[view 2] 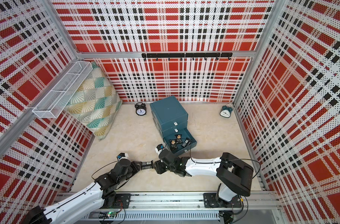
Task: Place the cookies into the drawer by color
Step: Pick up the cookie at the center of the board.
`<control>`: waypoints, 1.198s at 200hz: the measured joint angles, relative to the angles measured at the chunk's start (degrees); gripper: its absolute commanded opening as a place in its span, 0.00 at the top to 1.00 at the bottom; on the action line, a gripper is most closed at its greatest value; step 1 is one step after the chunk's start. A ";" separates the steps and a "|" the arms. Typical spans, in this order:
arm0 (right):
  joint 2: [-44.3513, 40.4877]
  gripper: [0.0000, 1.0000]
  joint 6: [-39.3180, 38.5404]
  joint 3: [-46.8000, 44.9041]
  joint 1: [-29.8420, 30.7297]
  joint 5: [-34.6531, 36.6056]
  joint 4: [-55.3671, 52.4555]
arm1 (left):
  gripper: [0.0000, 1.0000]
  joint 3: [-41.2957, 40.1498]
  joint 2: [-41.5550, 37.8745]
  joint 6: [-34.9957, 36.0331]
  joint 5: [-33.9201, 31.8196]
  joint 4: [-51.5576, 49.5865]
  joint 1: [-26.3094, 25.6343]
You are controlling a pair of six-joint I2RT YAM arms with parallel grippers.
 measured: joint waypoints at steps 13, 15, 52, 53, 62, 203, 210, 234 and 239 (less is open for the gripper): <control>0.02 0.50 0.02 0.17 0.00 -0.11 0.00 | 0.76 -0.04 0.39 -0.15 0.07 0.26 -0.66; 0.02 0.50 0.02 0.20 0.00 -0.13 0.02 | 0.76 -0.04 0.50 -0.17 0.07 0.33 -0.74; 0.02 0.51 0.02 0.22 0.00 -0.17 -0.04 | 0.85 -0.11 3.13 -0.17 0.48 3.10 -1.14; 0.02 0.51 0.02 0.22 0.00 -0.15 -0.04 | 0.86 -0.11 3.17 -0.17 0.46 3.15 -1.14; 0.02 0.51 0.02 0.22 0.00 -0.13 -0.07 | 0.92 -0.11 4.02 -0.24 0.57 4.20 -1.11; -16.50 0.36 0.37 -6.45 -0.98 6.45 -2.43 | 1.00 12.94 6.27 1.95 -0.79 5.44 -9.66; -18.05 0.32 0.50 -6.93 -1.20 6.95 -2.73 | 1.00 13.94 7.04 2.03 -1.14 5.46 -10.38; -23.76 0.09 0.35 -8.98 -2.03 8.79 -4.11 | 1.00 17.27 10.05 2.69 -2.49 5.42 -13.14; -24.94 0.04 0.48 -9.40 -2.29 9.18 -4.52 | 1.00 18.03 10.62 2.80 -2.78 5.38 -13.70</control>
